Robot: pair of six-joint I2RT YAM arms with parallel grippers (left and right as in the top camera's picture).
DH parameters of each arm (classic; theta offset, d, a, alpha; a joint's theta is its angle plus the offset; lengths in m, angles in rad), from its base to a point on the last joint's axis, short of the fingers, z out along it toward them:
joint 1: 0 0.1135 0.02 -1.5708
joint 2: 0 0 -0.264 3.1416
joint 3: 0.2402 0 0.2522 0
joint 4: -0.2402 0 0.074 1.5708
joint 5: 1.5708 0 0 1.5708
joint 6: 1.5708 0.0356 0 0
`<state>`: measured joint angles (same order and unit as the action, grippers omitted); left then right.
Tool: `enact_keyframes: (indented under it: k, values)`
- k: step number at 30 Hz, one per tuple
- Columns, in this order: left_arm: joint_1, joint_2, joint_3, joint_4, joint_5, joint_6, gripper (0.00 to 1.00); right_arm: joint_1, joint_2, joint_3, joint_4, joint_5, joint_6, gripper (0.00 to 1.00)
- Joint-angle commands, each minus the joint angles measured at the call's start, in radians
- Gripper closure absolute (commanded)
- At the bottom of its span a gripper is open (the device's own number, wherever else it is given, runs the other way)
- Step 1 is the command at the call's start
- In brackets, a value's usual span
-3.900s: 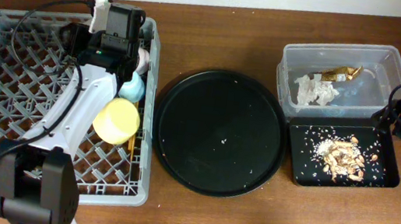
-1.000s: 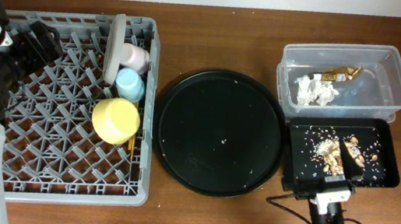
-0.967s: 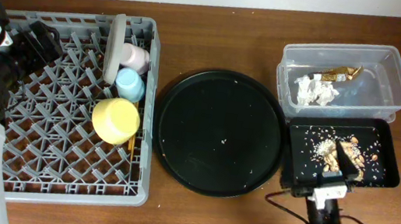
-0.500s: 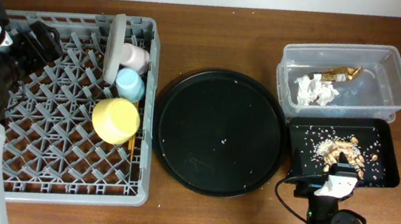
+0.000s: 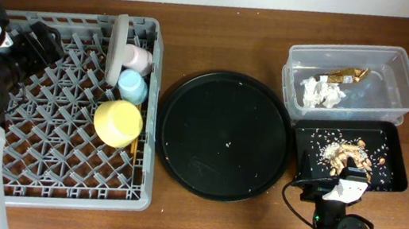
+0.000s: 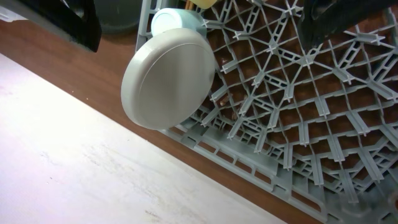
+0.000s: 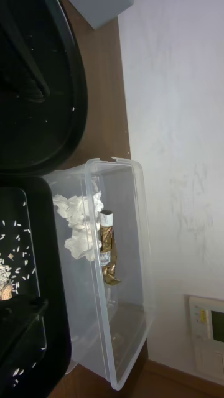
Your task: Sort waste into correct bins and load items into the dishwasher rack
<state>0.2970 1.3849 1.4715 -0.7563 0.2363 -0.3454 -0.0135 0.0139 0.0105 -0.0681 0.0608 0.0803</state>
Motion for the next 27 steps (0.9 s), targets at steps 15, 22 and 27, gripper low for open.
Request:
enact_keyframes:
  k: [15, 22, 27]
  values:
    - [-0.060, -0.085, 0.003, -0.054, 0.010, -0.009, 0.01, -0.004, -0.010, -0.005, -0.006, 0.026, 0.014, 0.01]
    - [-0.253, -0.364, -0.005, -0.078, -0.025, -0.002, 0.01, -0.004, -0.010, -0.005, -0.006, 0.026, 0.014, 0.01]
    - [-0.254, -0.608, -0.169, -0.095, -0.015, -0.002, 0.01, -0.004, -0.010, -0.005, -0.005, 0.026, 0.014, 0.01]
